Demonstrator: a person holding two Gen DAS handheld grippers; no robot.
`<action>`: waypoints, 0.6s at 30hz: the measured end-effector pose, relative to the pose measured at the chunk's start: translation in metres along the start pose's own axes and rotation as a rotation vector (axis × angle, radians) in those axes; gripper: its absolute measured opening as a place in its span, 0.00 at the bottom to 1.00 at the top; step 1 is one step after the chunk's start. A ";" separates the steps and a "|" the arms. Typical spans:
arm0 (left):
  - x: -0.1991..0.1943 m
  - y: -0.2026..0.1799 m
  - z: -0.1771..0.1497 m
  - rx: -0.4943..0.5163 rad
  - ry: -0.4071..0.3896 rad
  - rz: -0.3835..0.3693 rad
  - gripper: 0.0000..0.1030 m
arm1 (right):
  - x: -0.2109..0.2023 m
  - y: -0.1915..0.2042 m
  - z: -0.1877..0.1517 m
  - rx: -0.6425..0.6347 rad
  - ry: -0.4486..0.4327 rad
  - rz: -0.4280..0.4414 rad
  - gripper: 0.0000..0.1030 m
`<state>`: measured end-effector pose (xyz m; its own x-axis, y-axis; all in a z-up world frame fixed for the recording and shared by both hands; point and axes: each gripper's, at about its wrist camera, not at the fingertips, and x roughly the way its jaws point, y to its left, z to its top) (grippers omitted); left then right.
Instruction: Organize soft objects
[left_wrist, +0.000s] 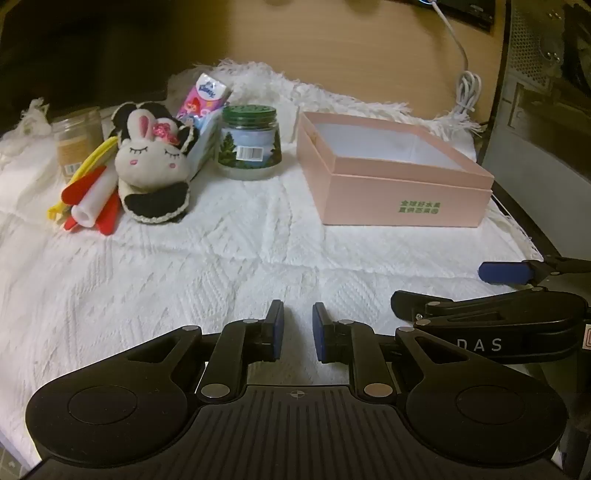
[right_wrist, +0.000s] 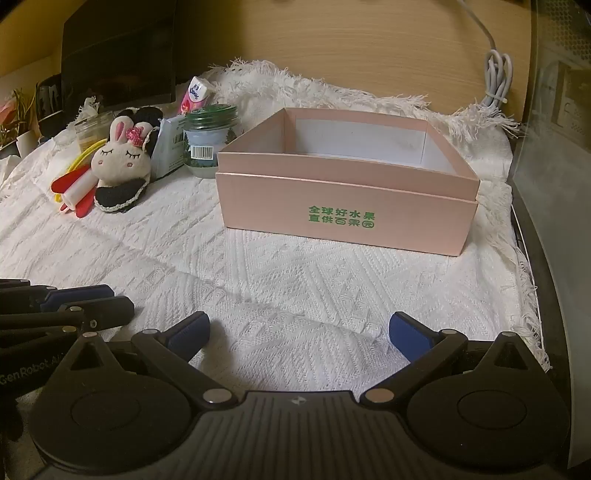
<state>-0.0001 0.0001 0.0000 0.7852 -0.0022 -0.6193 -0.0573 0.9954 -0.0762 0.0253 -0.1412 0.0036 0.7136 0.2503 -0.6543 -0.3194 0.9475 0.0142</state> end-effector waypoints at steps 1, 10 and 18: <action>0.000 0.000 0.000 0.003 0.001 0.002 0.19 | 0.000 0.000 0.000 0.000 0.000 0.000 1.00; 0.000 0.000 0.000 0.004 0.003 0.003 0.19 | 0.000 0.000 0.000 0.001 0.000 0.001 1.00; 0.000 0.000 0.000 0.003 0.003 0.002 0.19 | 0.000 0.000 0.000 0.001 0.000 0.001 1.00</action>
<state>0.0000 0.0000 0.0000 0.7833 -0.0004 -0.6216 -0.0570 0.9957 -0.0725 0.0252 -0.1414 0.0037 0.7135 0.2510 -0.6541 -0.3194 0.9475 0.0152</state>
